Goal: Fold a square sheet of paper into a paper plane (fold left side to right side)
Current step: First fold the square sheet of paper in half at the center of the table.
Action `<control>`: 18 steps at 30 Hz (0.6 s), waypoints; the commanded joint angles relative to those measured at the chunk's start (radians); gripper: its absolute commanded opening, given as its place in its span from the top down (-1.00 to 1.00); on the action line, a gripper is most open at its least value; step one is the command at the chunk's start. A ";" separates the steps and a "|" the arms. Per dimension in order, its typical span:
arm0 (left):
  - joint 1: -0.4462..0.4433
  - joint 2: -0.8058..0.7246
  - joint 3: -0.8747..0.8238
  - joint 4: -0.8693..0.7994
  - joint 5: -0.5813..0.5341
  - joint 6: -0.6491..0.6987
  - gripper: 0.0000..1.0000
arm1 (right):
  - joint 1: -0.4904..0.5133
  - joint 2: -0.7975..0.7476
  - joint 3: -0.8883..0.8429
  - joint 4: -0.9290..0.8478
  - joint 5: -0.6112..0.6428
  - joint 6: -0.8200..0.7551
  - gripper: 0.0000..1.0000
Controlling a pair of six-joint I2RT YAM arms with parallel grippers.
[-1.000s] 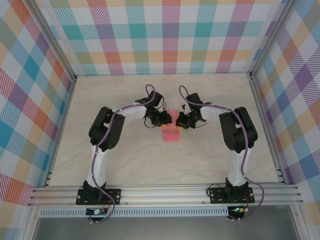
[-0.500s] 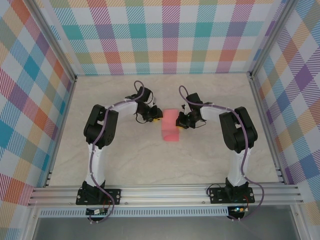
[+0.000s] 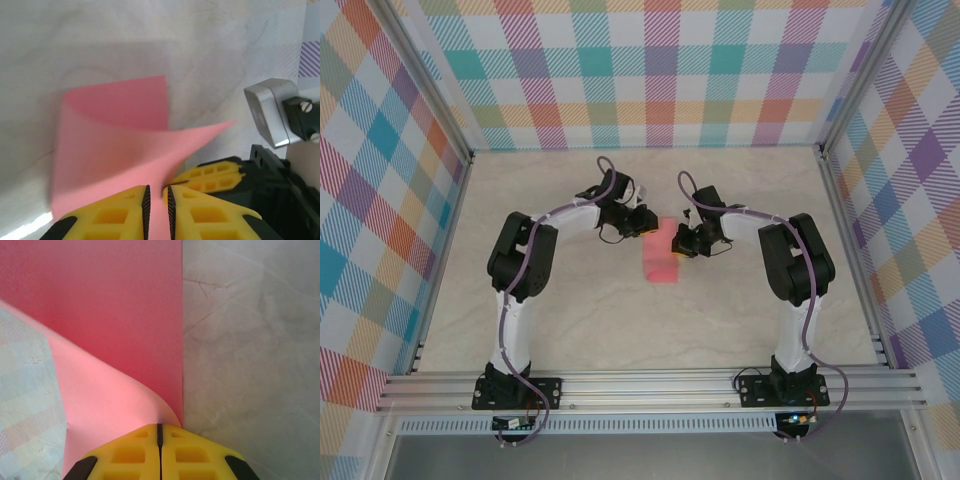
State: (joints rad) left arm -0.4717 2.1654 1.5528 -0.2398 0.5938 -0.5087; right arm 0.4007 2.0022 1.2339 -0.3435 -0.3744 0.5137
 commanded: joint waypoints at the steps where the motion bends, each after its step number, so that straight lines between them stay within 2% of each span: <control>1: -0.005 0.069 0.059 -0.025 -0.010 -0.008 0.62 | 0.017 0.073 -0.024 -0.113 0.078 -0.021 0.88; 10: 0.016 0.128 0.095 -0.086 -0.072 0.020 0.63 | 0.017 0.075 -0.020 -0.124 0.084 -0.029 0.88; 18: 0.079 0.143 0.107 -0.098 -0.095 0.027 0.63 | 0.017 0.075 -0.025 -0.131 0.086 -0.030 0.88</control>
State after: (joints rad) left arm -0.4480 2.2787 1.6352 -0.2909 0.5575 -0.5034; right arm 0.4015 2.0060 1.2407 -0.3546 -0.3714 0.5072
